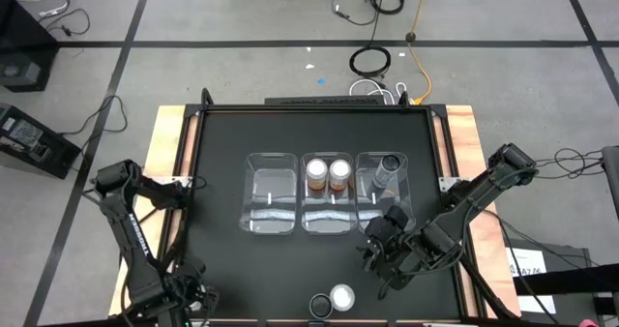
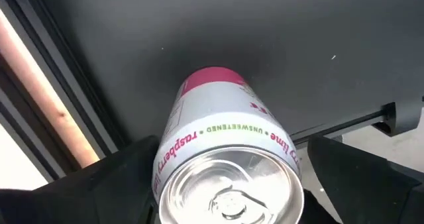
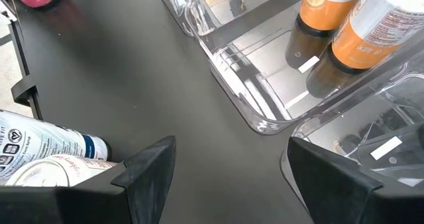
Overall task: Sort soda cans
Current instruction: Put the left pink white soda can into the left transparent bin
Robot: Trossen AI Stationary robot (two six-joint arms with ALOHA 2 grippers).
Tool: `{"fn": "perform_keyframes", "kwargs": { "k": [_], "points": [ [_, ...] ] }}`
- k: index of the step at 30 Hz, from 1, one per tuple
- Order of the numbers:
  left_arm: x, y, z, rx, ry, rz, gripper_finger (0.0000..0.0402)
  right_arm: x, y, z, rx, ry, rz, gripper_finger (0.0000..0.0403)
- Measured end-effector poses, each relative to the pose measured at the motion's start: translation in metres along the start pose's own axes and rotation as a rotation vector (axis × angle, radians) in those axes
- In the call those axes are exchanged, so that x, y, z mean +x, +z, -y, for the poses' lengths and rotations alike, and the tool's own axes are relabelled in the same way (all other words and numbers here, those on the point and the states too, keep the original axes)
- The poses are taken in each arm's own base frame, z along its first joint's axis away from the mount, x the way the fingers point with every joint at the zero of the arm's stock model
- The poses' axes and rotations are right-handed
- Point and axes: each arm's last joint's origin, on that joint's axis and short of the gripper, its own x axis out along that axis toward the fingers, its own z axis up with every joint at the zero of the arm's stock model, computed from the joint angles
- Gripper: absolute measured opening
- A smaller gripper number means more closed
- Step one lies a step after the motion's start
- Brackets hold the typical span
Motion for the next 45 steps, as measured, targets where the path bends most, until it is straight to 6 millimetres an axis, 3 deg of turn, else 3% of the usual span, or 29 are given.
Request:
{"fn": "perform_keyframes", "kwargs": {
  "k": [14, 25, 37, 45],
  "points": [
    [0.002, -0.001, -0.001, 0.058, 0.025, -0.039, 0.0392, 0.000, 0.000, 0.000, 0.000, -0.001, 0.000, 0.0281],
    [0.002, -0.001, -0.002, 0.116, 0.048, -0.055, 0.0331, 0.000, 0.000, 0.000, 0.003, 0.001, 0.002, 0.0281],
    [0.002, 0.000, -0.002, 0.167, 0.046, -0.048, 0.0323, 0.000, 0.001, 0.000, 0.006, 0.004, 0.003, 0.0281],
    [-0.021, 0.011, -0.011, 0.153, 0.038, -0.062, 0.0322, 0.000, 0.001, 0.000, 0.004, 0.004, 0.003, 0.0281]
  ]
}}
